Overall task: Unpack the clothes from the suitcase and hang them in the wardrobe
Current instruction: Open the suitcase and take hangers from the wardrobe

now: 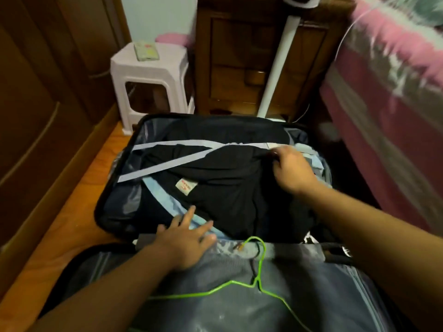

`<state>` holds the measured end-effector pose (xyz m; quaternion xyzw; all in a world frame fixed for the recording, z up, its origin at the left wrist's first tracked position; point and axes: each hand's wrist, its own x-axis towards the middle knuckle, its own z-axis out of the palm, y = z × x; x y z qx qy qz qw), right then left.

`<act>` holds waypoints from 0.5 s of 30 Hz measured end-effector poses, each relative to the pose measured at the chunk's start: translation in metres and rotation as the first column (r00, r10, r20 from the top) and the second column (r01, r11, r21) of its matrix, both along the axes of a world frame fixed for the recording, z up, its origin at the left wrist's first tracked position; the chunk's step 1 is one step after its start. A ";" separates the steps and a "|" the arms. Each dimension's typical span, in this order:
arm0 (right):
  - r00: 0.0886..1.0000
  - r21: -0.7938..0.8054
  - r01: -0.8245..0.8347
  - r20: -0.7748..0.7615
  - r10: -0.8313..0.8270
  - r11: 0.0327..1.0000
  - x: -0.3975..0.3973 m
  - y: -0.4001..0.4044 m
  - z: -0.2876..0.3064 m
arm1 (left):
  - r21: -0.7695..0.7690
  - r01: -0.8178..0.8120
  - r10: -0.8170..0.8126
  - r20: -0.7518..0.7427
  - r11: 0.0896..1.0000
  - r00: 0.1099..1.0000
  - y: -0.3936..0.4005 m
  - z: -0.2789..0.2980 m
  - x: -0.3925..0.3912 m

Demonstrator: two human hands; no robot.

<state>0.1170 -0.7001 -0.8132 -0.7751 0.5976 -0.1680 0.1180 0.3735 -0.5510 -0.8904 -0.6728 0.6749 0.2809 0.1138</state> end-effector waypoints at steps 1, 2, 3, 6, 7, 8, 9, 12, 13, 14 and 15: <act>0.998 0.039 0.031 0.052 -0.033 0.999 0.006 -0.023 0.001 | 0.038 0.012 -0.012 0.008 0.999 1.000 -0.001 -0.003 -0.001; 0.996 0.090 0.056 0.058 -0.061 0.994 0.011 -0.040 0.000 | 0.062 0.012 -0.012 0.001 0.998 1.000 -0.002 -0.003 -0.002; 0.998 0.145 0.059 0.029 -0.063 0.988 0.015 -0.054 -0.005 | 0.078 0.005 -0.005 -0.010 0.997 1.000 -0.003 -0.001 -0.002; 0.994 0.263 0.050 -0.110 -0.022 0.964 0.012 -0.066 -0.024 | 0.115 -0.001 0.000 0.005 0.993 1.000 -0.002 0.009 -0.004; 0.990 0.268 0.065 -0.136 -0.030 0.961 0.011 -0.065 -0.030 | 0.116 0.003 -0.004 0.011 0.993 1.000 0.000 0.010 -0.005; 0.986 0.261 0.081 -0.160 -0.040 0.962 0.010 -0.063 -0.032 | 0.090 -0.011 0.011 0.002 0.996 1.000 0.003 0.011 -0.006; 0.984 0.250 0.087 -0.172 -0.044 0.964 0.010 -0.062 -0.032 | 0.003 -0.059 0.059 -0.047 0.998 0.997 0.003 0.012 -0.006; 0.975 0.170 0.078 -0.220 -0.039 0.982 0.010 -0.059 -0.014 | -0.554 -0.200 0.104 -0.200 0.808 0.974 -0.023 0.022 -0.004; 0.970 0.096 0.056 -0.241 -0.032 0.994 0.011 -0.057 -0.006 | -0.667 -0.189 0.084 -0.187 0.721 0.979 -0.044 0.028 -0.003; 0.968 0.039 0.028 -0.251 -0.017 0.999 0.012 -0.054 0.001 | -0.704 -0.188 0.066 -0.196 0.685 0.978 -0.067 0.035 -0.005; 0.971 0.020 -0.007 -0.239 0.011 1.000 0.013 -0.049 0.007 | -0.668 -0.197 0.065 -0.217 0.718 0.974 -0.089 0.045 -0.008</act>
